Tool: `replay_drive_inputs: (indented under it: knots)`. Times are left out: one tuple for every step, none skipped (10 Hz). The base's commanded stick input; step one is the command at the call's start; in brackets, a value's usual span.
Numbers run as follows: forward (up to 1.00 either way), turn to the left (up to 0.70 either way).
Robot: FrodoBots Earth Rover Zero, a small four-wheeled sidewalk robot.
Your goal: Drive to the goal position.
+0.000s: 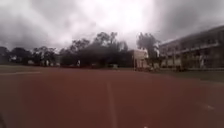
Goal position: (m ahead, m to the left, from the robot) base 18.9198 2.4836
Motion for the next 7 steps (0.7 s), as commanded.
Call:
replay_drive_inputs:
  knots:
    - [0.67,0.00]
    - [0.67,0.00]
    - [0.67,0.00]
    - [0.67,0.00]
    - [0.67,0.00]
    - [0.67,0.00]
    - [0.67,0.00]
